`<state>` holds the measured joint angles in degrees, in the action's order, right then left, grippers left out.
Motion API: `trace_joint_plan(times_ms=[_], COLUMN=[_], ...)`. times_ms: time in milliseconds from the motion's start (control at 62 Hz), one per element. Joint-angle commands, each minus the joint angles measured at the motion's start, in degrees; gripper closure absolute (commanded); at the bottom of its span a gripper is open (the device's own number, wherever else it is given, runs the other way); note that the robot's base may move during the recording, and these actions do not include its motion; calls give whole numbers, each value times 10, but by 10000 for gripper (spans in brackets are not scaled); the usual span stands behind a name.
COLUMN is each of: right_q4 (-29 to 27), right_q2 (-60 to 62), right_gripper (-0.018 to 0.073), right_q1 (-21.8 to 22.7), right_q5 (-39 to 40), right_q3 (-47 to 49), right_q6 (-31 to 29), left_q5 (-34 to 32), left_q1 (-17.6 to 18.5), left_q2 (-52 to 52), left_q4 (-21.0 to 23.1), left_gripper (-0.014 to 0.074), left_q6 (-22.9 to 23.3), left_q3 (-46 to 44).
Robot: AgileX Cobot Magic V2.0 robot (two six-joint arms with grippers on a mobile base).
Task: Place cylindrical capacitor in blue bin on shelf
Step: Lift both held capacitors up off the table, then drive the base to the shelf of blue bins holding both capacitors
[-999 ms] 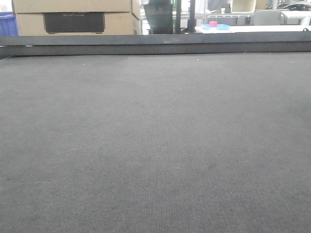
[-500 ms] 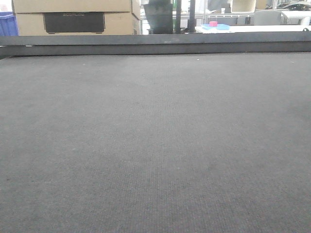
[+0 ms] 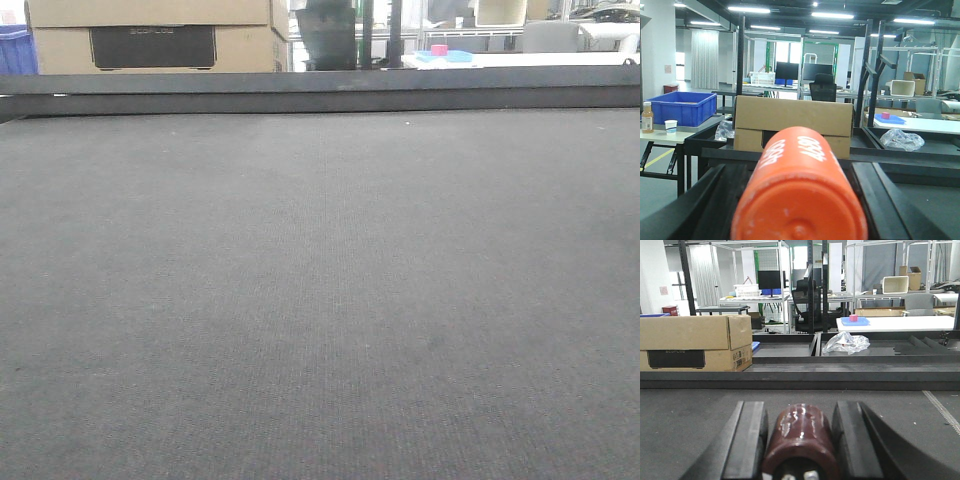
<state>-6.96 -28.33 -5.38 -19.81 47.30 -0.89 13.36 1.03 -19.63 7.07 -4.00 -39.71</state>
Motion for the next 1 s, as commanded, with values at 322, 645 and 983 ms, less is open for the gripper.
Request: trace_joint_plan(times_ms=[322,645,983], right_q4=[-1,-1,-1], right_q2=[3,3,3], right_gripper=[722,722,722], right_q1=[1,1,1], right_q5=[18,18,18], right_q3=[0,0,0], right_q6=[-1,-1,-1], left_q5=[-11,-11,-11], left_q1=[-1,-1,-1], left_q2=[4,4,4], left_q4=[4,4,4], left_gripper=[707,707,707], left_q6=[2,2,2], left_q3=[0,0,0])
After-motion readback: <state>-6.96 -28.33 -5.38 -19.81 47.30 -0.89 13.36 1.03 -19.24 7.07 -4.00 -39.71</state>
